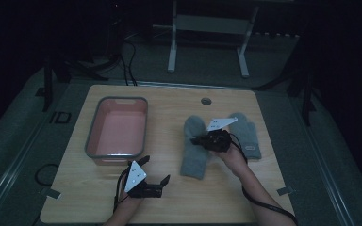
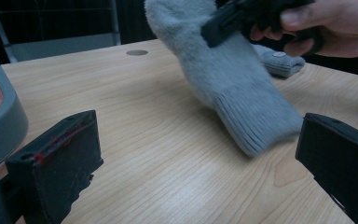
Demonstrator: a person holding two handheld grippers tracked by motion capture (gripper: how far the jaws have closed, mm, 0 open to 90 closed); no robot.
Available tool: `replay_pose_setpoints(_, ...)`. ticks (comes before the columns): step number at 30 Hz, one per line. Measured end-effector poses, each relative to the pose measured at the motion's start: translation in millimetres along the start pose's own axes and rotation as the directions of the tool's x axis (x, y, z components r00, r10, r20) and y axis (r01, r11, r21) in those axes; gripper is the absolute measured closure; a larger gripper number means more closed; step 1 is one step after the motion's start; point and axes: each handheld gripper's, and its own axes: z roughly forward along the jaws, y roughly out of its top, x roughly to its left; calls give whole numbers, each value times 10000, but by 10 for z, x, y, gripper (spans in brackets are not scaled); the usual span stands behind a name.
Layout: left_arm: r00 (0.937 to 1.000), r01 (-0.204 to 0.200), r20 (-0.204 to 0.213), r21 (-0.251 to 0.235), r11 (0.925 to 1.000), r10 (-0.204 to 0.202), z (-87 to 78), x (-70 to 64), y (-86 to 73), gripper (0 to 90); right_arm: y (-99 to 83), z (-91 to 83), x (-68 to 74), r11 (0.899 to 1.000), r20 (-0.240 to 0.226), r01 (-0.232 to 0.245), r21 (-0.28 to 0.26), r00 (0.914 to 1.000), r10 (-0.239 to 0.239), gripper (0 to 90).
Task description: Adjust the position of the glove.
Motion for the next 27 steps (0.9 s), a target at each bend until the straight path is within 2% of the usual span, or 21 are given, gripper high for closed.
replay_pose_setpoints(4, 10000, 1, 0, -3, 10000, -1, 0, 0, 0, 4, -77, 130, 72, 9996, -288, 21, 270, 9996, -14, 866)
replay_pose_setpoints(9, 10000, 0, 7, -3, 10000, 0, 0, 1, 0, 4, -199, 326, 1, 9974, -347, -234, 683, 9991, 258, 864)
replay_pose_setpoints(15, 10000, 1, 13, -5, 10000, -1, -1, 1, 0, 4, -250, 492, -87, 9963, -729, -141, 843, 9971, 203, 843)
replay_pose_setpoints(18, 10000, 6, 16, -15, 10000, -6, -1, 1, -1, 4, -243, 528, -92, 9956, -599, 1, 940, 9982, 56, 796)
replay_pose_setpoints(19, 10000, 2, 21, -11, 10000, -2, -3, 0, -1, 4, -230, 537, -84, 9959, -569, 41, 907, 9984, 11, 624)
replay_pose_setpoints(20, 10000, 2, 21, -11, 10000, -2, -3, 0, -1, 4, -223, 527, -75, 9957, -495, 114, 922, 9988, -69, 567)
replay_pose_setpoints(21, 10000, -4, 28, -20, 10000, 4, -4, 0, -2, 4, -223, 527, -75, 9957, -495, 114, 922, 9988, -69, 567)
replay_pose_setpoints(22, 10000, 16, 39, 0, 10000, -16, -5, 0, -1, 4, -208, 487, -56, 9954, -342, 289, 915, 9991, -259, 475)
replay_pose_setpoints(23, 10000, 16, 39, 0, 10000, -16, -5, 0, -1, 4, -199, 459, -58, 9960, -406, 263, 858, 9989, -229, 458)
replay_pose_setpoints(25, 10000, 42, 40, -7, 10000, -42, -4, 1, -1, 4, -180, 389, -65, 9969, -393, 122, 773, 9992, -92, 342)
replay_pose_setpoints(27, 10000, 51, 36, -3, 10000, -51, -5, 4, -1, 4, -167, 302, -87, 9979, -325, -130, 631, 9994, 150, 273)
